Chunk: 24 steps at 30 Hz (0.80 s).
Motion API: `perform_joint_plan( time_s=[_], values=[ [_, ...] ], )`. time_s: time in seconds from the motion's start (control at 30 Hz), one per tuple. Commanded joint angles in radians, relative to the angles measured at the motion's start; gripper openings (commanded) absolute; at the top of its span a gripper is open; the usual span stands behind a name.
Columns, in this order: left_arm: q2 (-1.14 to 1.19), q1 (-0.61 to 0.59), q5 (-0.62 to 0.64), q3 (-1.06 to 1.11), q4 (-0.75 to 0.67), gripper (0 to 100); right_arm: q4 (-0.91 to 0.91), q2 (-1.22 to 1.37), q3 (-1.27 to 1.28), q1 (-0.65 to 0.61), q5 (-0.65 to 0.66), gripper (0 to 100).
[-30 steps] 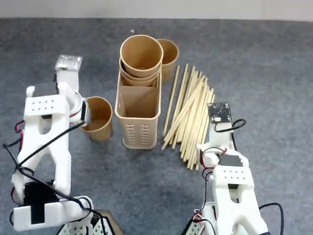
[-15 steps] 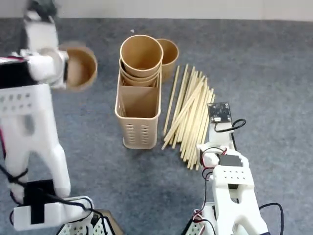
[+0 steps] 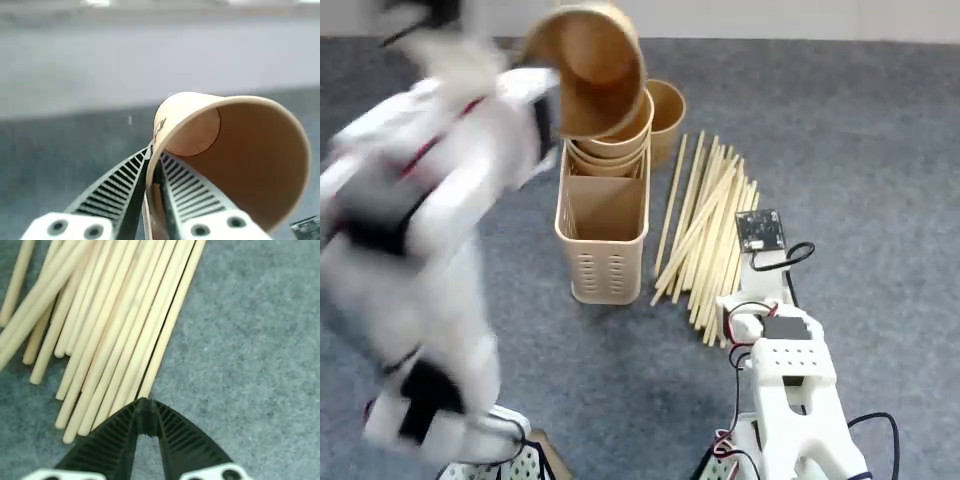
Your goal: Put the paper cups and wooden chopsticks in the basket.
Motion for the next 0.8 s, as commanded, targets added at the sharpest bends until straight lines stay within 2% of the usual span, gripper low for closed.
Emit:
perform_joint_plan(
  time_s=[0.0, 0.3, 0.5, 0.67, 0.77],
  values=[
    [0.087, 0.013, 0.028, 0.013, 0.014, 0, -0.013, -0.024, -0.002, -0.008, 0.002, 0.4],
    [0.275, -0.001, 0.029, -0.002, 0.077, 1, -0.013, -0.024, -0.002, -0.008, 0.002, 0.4],
    [0.269, -0.027, 0.026, -0.028, 0.089, 16, -0.013, -0.024, -0.002, -0.008, 0.002, 0.4],
    [0.262, -0.021, 0.023, -0.124, 0.081, 16, -0.013, -0.024, -0.004, -0.008, 0.002, 0.4],
    [0.271, -0.022, 0.023, -0.107, 0.032, 16, -0.013, -0.024, -0.002, -0.008, 0.002, 0.4]
  ],
)
